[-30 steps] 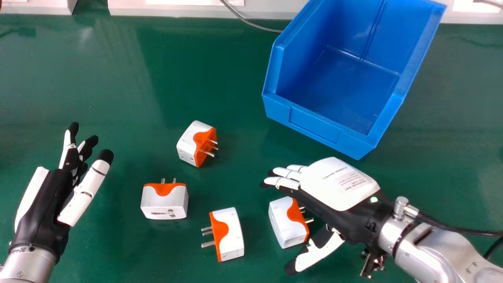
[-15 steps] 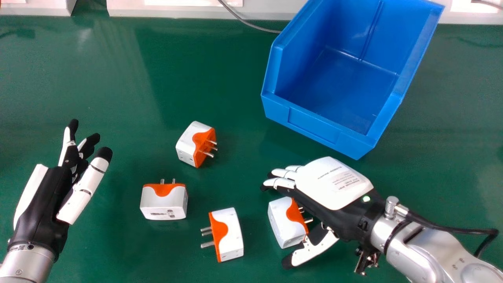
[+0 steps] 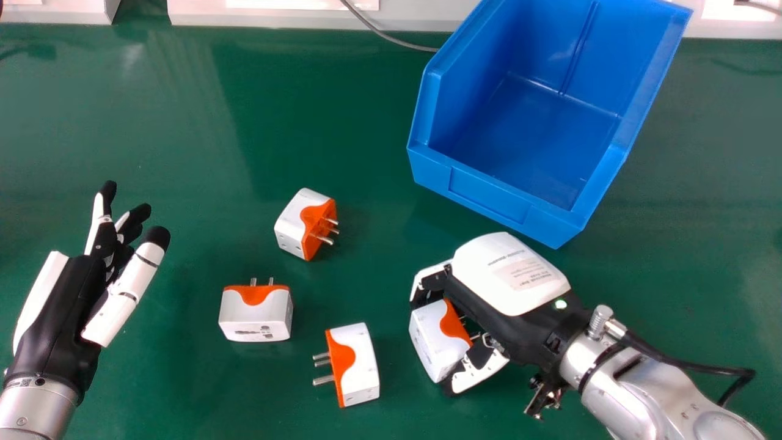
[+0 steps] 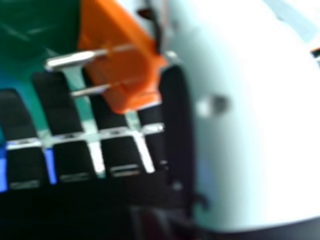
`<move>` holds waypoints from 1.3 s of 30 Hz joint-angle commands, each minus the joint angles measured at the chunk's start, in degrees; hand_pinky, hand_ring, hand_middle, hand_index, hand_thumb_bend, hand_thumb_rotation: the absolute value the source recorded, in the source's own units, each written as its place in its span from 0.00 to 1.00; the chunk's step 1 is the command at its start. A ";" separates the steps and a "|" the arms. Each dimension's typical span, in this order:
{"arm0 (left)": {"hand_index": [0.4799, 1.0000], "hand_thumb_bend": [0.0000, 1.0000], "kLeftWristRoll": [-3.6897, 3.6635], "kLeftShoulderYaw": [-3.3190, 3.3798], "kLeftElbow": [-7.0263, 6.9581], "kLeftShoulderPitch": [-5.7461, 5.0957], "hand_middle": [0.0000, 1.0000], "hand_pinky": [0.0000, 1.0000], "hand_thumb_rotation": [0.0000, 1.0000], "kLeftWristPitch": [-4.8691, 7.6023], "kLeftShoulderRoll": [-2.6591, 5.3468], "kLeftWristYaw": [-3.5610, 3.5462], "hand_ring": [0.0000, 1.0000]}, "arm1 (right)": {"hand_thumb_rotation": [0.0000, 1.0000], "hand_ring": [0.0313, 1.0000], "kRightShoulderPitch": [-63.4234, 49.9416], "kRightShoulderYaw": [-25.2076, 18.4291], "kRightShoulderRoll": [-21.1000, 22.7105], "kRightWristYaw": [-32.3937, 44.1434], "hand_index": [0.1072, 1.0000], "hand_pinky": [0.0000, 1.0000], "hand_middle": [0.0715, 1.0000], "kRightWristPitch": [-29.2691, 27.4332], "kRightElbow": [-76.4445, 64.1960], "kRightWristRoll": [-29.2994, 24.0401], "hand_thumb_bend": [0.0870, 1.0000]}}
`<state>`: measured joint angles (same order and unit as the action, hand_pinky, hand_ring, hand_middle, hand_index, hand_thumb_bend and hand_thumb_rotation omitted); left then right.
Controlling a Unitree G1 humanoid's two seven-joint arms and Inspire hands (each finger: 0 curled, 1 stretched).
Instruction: Pick all objects and put in blue box
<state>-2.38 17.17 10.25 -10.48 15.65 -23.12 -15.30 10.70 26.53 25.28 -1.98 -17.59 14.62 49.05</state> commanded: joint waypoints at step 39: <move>0.87 0.42 -1.92 0.57 -0.39 1.55 0.97 0.99 0.85 -0.35 -0.71 -1.15 0.98 | 0.01 0.23 31.12 -6.32 -8.12 14.58 0.44 0.18 0.39 37.98 -7.36 12.20 0.47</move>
<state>-3.35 17.16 10.65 -9.02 14.87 -23.49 -16.36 38.16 20.32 16.66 12.95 19.62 6.49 60.00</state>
